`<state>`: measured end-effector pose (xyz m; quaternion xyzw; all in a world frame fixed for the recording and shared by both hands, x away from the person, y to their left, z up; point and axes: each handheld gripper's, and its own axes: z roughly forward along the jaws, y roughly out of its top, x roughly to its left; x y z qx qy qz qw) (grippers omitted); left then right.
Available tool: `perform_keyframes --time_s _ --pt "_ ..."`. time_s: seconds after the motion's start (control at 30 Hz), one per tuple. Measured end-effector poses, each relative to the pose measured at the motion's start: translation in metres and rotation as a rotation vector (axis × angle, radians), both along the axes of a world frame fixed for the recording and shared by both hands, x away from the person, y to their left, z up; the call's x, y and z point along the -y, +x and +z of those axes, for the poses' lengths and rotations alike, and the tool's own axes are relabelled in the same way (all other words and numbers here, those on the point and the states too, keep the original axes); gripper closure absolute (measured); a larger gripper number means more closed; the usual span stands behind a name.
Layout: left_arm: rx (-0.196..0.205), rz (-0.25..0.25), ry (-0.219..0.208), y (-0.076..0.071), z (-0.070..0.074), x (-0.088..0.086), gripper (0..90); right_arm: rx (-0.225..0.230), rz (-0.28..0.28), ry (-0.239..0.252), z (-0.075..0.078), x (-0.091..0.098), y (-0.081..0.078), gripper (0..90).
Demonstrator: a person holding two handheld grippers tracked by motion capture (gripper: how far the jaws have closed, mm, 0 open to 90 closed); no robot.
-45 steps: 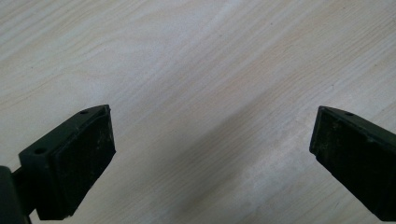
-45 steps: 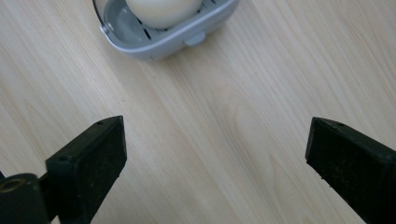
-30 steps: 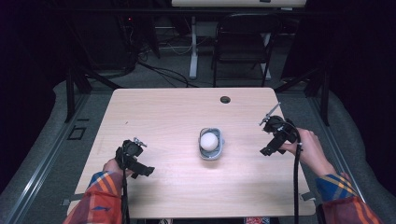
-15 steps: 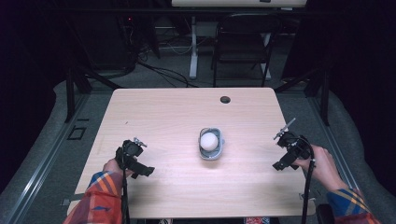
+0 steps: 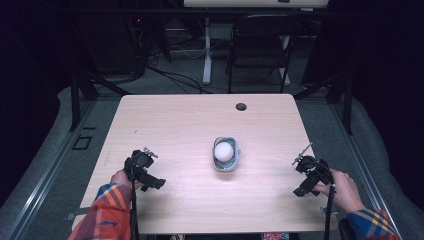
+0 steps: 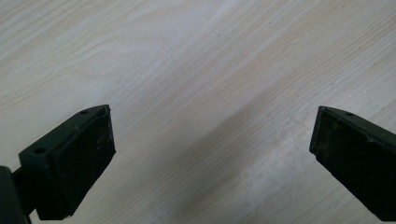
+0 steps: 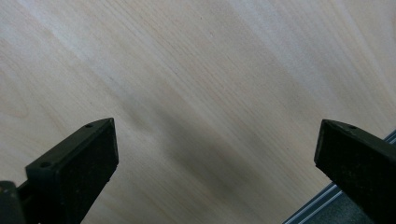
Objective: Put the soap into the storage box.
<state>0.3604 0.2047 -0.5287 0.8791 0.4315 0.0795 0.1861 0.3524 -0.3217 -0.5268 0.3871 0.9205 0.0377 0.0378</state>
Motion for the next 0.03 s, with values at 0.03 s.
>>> perform_keyframes --time_s 0.03 --pt "0.0 0.0 -0.001 0.0001 -0.0002 0.0003 0.1 0.001 0.003 -0.001 -0.0004 -0.0001 0.0001 0.0"
